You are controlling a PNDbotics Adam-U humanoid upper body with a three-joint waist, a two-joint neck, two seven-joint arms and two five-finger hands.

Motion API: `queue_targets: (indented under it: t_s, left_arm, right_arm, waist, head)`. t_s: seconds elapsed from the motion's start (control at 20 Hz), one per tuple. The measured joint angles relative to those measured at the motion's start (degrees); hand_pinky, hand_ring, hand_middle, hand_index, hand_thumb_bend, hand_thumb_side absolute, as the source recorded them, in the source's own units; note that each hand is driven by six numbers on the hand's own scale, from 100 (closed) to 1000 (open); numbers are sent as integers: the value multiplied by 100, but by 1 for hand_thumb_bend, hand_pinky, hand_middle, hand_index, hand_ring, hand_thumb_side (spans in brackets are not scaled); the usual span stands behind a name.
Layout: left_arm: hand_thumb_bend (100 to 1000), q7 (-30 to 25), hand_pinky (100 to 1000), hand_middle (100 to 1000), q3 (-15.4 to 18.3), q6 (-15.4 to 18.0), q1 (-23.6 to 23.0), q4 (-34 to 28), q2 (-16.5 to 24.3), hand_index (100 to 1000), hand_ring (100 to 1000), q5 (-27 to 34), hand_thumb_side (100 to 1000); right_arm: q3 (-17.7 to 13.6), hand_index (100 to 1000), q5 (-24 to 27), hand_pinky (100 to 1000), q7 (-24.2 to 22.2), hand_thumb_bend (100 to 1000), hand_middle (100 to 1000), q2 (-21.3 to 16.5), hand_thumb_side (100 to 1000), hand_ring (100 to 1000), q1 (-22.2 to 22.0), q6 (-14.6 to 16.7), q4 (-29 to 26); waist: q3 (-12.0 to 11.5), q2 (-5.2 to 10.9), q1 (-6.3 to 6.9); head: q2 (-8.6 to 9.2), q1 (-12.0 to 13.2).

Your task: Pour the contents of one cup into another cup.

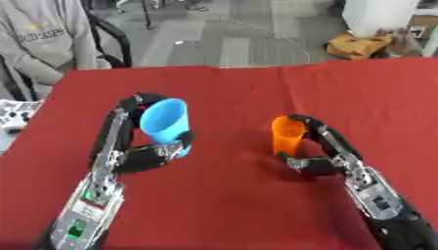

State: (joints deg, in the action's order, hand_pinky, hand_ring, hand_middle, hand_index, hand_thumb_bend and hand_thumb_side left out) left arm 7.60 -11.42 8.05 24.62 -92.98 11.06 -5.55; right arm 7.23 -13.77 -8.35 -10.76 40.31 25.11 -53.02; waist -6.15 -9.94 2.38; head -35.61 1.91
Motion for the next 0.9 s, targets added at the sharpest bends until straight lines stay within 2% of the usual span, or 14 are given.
queue_targets:
  t_s: [0.6, 0.9]
  left_arm:
    - [570, -19, 328, 303, 0, 17, 4, 0, -3, 664, 272, 1, 100]
    - [569, -29, 329, 304, 0, 27, 10, -1, -6, 663, 273, 1, 100]
  right_arm:
    - [-52, 853, -28, 661, 523, 362, 730, 209, 100, 751, 103, -207, 104]
    - [-81, 854, -128, 626, 849, 369, 682, 333, 100, 708, 139, -287, 132]
  waist:
    - [-76, -42, -14]
    - [-105, -69, -21]
  head:
    - [5, -48]
    - [49, -60]
